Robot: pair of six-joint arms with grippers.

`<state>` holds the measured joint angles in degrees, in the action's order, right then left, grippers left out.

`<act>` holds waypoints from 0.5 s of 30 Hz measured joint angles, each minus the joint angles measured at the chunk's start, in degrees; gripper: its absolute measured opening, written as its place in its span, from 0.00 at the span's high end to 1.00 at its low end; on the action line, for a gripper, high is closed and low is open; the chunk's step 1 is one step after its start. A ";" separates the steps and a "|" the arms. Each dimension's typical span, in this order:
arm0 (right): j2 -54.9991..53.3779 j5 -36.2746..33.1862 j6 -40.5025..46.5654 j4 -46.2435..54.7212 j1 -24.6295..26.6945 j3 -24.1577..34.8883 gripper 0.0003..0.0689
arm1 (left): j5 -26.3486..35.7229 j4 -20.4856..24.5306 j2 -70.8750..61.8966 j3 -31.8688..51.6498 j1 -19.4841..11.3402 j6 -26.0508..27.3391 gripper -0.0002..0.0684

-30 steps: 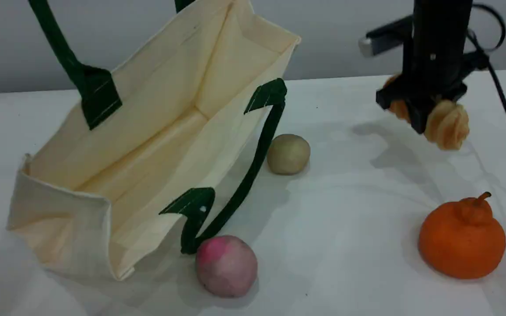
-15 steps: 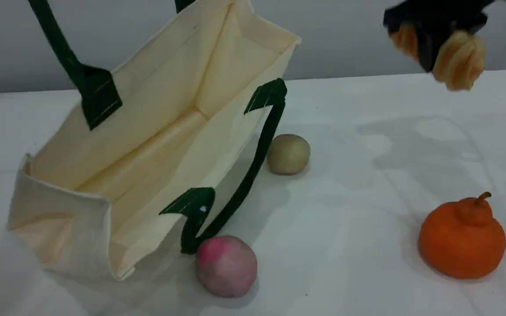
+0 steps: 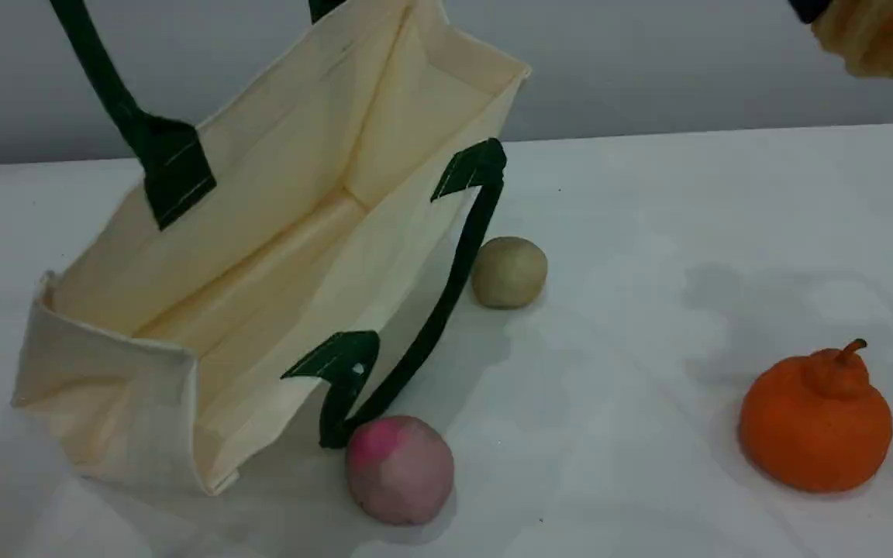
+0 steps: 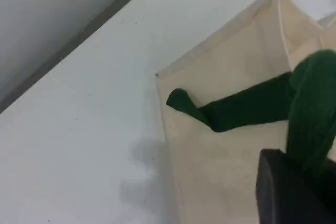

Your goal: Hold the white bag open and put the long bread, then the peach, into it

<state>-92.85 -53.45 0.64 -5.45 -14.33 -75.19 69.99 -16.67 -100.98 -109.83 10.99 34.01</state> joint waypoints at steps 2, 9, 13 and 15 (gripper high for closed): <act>3.79 0.00 -0.64 -2.71 0.00 2.96 0.79 | 0.00 0.00 0.00 0.00 0.00 0.00 0.86; 15.21 0.20 -6.79 -15.68 0.00 12.36 0.80 | 0.00 0.00 0.00 0.00 0.00 0.00 0.86; 18.44 0.40 -10.70 -24.36 -0.13 16.36 0.80 | 0.00 0.00 0.00 0.00 0.00 0.00 0.86; 18.52 0.94 -12.20 -28.60 -1.22 17.72 0.80 | 0.00 0.00 0.00 0.00 0.00 0.00 0.86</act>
<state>-74.33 -52.51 -11.57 -34.05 -15.55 -57.47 69.99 -16.67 -100.98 -109.83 10.99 34.01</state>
